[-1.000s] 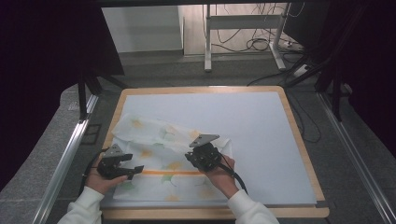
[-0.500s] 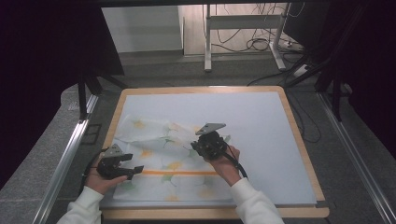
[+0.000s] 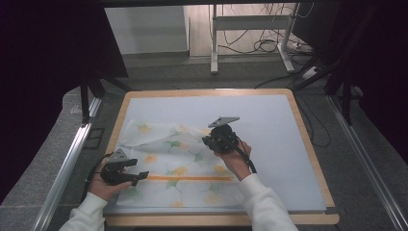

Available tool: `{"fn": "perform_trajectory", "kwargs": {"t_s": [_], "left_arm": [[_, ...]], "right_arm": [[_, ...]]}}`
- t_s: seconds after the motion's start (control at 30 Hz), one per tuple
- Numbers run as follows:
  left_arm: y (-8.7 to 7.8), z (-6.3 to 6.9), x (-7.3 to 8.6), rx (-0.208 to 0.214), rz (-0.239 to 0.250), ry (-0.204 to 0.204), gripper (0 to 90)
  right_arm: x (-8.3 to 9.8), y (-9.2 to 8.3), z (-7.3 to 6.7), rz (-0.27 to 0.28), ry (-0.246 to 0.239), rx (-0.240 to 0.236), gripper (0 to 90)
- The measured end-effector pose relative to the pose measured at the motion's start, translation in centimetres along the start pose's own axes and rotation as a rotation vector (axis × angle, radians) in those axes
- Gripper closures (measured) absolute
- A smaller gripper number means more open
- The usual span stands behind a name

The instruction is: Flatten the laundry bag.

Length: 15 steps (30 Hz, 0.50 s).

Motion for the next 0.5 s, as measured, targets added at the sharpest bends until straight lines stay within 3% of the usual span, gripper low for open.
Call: {"fn": "perform_trajectory", "kwargs": {"t_s": [0.5], "left_arm": [[0.0, 0.0, 0.0, 0.001, -0.005, 0.005, 25.4]], "right_arm": [[-1.1, 1.2, 2.3, 0.006, 0.054, 0.036, 86.8]]}}
Point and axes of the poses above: each handheld gripper's, and its own axes: y roughly forward along the jaws, x roughly out of its underside, z roughly to its right, the point moved 3 cm from there along y, roughly forward along the jaws, and after that the axes turned 8 degrees about -y, right-handed, at the moved point
